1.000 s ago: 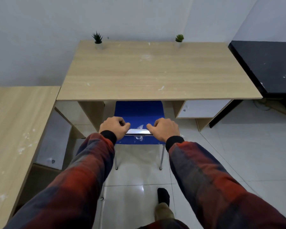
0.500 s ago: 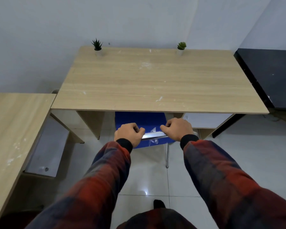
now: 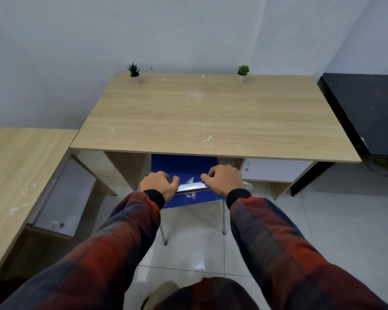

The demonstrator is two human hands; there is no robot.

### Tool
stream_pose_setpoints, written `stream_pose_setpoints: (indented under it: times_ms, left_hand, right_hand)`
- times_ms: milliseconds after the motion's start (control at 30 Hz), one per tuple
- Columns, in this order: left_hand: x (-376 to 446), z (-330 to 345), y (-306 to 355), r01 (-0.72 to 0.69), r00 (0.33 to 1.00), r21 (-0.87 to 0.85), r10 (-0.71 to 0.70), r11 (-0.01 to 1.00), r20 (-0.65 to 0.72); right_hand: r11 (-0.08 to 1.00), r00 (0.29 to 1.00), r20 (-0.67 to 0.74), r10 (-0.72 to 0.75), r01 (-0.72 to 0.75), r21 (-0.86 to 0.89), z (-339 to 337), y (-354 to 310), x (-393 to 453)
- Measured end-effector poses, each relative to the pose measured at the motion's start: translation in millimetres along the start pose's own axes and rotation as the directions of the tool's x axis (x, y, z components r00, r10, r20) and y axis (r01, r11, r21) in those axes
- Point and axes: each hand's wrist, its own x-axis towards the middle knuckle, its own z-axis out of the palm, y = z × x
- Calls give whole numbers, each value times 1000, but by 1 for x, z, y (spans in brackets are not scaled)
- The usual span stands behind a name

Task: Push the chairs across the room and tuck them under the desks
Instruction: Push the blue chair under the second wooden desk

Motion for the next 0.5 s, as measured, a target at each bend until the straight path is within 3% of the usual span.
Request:
stream_pose_setpoints:
  times_ms: [267,500]
  left_hand:
    - [17,-2,-10,-94,985,-161,68,982,-159]
    - [61,-19,-63,-124,992,-149,123,981,-19]
  right_hand:
    - [996,997,-14,81,-81,-29,0,-13,7]
    - [995,996,5,94,-94,-21,19,-64,14]
